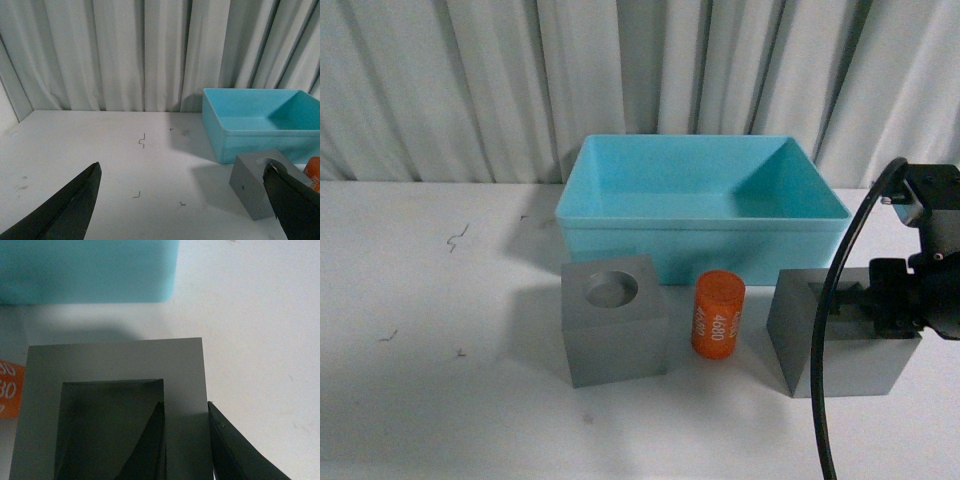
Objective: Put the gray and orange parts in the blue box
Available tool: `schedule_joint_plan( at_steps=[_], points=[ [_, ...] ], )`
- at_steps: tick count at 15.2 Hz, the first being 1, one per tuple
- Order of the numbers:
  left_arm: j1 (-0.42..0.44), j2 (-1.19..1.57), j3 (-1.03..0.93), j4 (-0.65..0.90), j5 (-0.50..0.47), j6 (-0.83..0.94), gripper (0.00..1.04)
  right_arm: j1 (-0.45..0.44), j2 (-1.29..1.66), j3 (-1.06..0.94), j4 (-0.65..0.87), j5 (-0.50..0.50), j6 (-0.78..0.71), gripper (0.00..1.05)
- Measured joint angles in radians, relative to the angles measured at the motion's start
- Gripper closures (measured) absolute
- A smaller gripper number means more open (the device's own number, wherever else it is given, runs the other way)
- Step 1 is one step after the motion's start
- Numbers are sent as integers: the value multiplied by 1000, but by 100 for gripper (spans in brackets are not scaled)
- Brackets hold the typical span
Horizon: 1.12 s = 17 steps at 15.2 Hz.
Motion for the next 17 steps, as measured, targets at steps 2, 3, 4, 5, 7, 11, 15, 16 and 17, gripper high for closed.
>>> schedule_joint_plan(
  at_steps=[2, 3, 4, 5, 7, 11, 15, 16, 17],
  points=[
    [0, 0, 0, 0, -1, 0, 7, -26, -104, -41, -50, -24, -25, 86],
    [0, 0, 0, 0, 0, 0, 7, -40, -180, -40, -50, -46, -47, 86],
    [0, 0, 0, 0, -1, 0, 7, -59, -316, 45, -73, -88, -80, 86],
    [0, 0, 0, 1, -1, 0, 7, -64, -319, 174, -61, -102, -91, 86],
    [0, 0, 0, 1, -1, 0, 7, -50, -192, 319, -32, -64, -135, 86],
    [0, 0, 0, 0, -1, 0, 7, 18, 29, 549, -60, -9, -172, 86],
    [0, 0, 0, 0, -1, 0, 7, 77, 183, 727, -89, 40, -167, 86],
    [0, 0, 0, 0, -1, 0, 7, 87, 238, 770, -101, 55, -151, 86],
    [0, 0, 0, 0, 0, 0, 7, 87, 334, 820, -123, 107, -122, 86]
  ],
)
